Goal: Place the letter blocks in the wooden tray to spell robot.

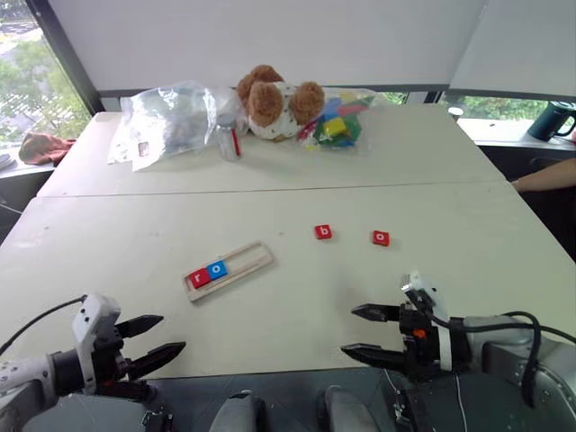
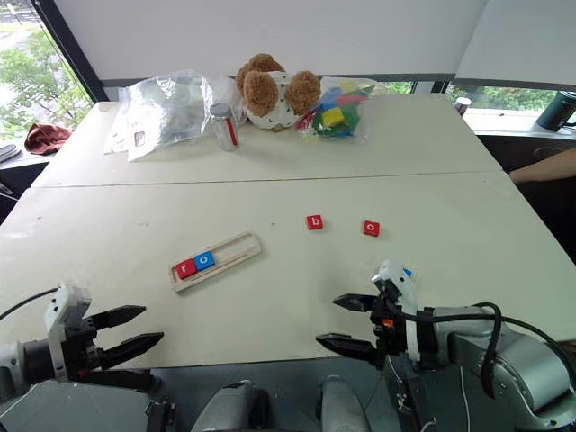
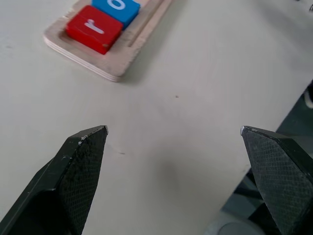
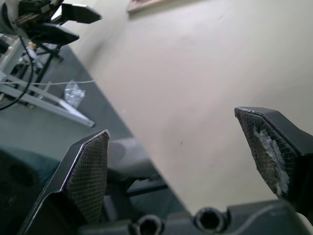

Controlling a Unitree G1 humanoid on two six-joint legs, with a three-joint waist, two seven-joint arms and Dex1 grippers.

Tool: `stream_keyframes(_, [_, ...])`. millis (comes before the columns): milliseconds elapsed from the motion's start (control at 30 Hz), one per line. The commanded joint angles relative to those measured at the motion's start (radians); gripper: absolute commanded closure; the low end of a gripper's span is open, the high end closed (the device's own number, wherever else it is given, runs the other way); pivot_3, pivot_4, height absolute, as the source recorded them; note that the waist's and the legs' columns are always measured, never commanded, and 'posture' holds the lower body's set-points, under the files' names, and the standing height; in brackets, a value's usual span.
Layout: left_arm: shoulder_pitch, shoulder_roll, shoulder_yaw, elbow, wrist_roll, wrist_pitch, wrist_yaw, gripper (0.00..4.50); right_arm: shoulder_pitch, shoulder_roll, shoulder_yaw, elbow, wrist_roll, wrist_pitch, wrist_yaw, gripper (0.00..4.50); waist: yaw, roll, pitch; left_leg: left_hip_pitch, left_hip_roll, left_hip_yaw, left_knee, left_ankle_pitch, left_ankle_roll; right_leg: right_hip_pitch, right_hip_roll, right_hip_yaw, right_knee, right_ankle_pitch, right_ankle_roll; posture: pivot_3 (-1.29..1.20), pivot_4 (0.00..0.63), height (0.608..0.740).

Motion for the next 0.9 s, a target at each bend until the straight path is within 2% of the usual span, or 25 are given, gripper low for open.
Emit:
stream_keyframes(33, [-0.126,0.066,-0.053,0.023,0.069,-0.091,-0.044,0.0,-0.108,0.037,0.033,-0.034,0.042,0.034,-0.056,0.02,0.002,0.0,0.0,0.0,0.0,0.0,0.0,0.0,0.0,0.0,0.0,0.0,0.0,0.0,0.0,0.0,0.15,0.74])
stream_keyframes(200, [-0.37,0.078,-0.228,0.199,0.199,-0.24,-0.108,0.0,-0.201,0.067,0.138,-0.049,0.01,0.046,-0.088,0.02,0.001,0.0,0.0,-0.003,-0.001,0.0,-0.002,0.0,0.0,-0.003,0.0,0.0,-0.001,0.001,0.0,0.0,0.15,0.74])
stream_keyframes(333, [-0.468,0.065,-0.305,0.339,0.26,-0.344,-0.165,0.0,-0.197,0.064,0.172,-0.054,-0.009,0.032,-0.093,0.02,-0.005,0.0,-0.001,-0.018,-0.001,0.001,-0.001,0.001,-0.002,-0.02,0.0,0.0,0.001,0.003,0.005,0.0,0.15,0.74])
stream_keyframes(433, [-0.523,0.048,-0.35,0.444,0.293,-0.408,-0.202,0.0,-0.175,0.055,0.19,-0.048,-0.045,0.006,-0.088,0.02,-0.003,0.0,-0.001,-0.018,-0.001,0.002,-0.001,0.001,-0.002,-0.02,0.0,-0.002,0.001,0.003,0.005,0.0,0.15,0.74])
stream_keyframes(633, [-0.55,0.02,-0.413,0.521,0.351,-0.49,-0.231,0.0,-0.136,0.048,0.189,-0.056,-0.067,-0.02,-0.085,0.02,-0.001,0.0,-0.001,-0.017,-0.001,0.002,0.002,0.001,-0.001,-0.018,0.0,-0.001,0.002,0.003,0.005,0.0,0.15,0.74])
stream_keyframes(900, [-0.549,-0.018,-0.42,0.589,0.401,-0.527,-0.176,0.0,-0.113,0.051,0.191,-0.046,-0.09,-0.048,-0.081,0.02,-0.002,0.0,-0.001,-0.015,-0.001,0.002,0.002,0.001,-0.001,-0.017,0.0,-0.002,0.005,0.004,0.006,0.0,0.15,0.74])
